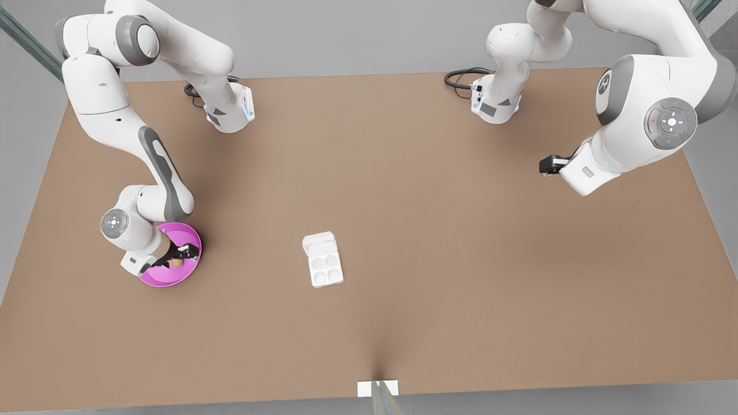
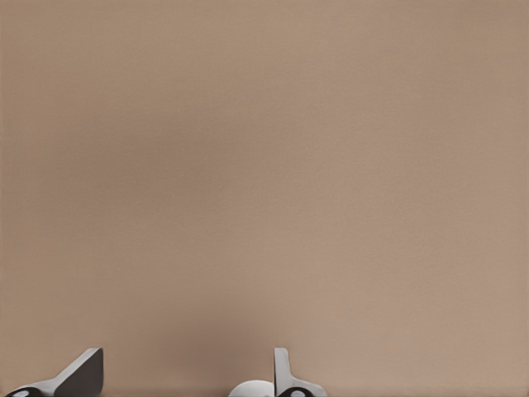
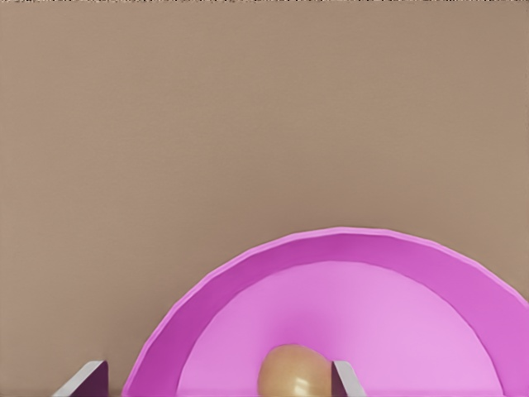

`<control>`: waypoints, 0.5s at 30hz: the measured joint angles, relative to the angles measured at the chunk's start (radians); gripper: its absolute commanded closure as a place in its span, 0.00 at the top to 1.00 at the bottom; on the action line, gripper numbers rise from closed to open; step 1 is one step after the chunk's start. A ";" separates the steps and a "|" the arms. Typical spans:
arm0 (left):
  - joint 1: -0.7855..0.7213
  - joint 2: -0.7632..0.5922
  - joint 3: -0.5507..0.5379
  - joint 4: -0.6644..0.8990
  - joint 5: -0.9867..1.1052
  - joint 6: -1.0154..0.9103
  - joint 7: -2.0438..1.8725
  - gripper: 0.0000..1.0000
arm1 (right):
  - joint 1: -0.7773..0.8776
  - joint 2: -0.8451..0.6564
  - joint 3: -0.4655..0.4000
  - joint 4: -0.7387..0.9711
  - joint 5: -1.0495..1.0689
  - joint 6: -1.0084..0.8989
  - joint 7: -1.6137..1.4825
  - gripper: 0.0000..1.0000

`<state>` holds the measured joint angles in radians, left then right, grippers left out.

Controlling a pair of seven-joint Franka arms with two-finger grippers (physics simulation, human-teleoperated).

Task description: Pack egg into the box and close the box lid

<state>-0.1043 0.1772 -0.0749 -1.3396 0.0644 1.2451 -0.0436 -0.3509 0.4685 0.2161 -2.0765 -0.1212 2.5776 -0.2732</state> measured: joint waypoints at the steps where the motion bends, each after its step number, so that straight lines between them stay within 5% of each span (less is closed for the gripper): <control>1: 0.000 0.000 0.000 0.000 0.000 -0.001 0.000 1.00 | -0.001 0.003 -0.001 0.001 0.000 0.003 -0.001 1.00; 15: 0.001 0.008 0.000 -0.001 0.000 0.000 0.002 1.00 | -0.049 0.037 -0.002 0.022 -0.003 0.028 -0.015 1.00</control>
<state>-0.1033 0.1850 -0.0749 -1.3410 0.0644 1.2452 -0.0413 -0.4003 0.5052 0.2146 -2.0546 -0.1243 2.6051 -0.2885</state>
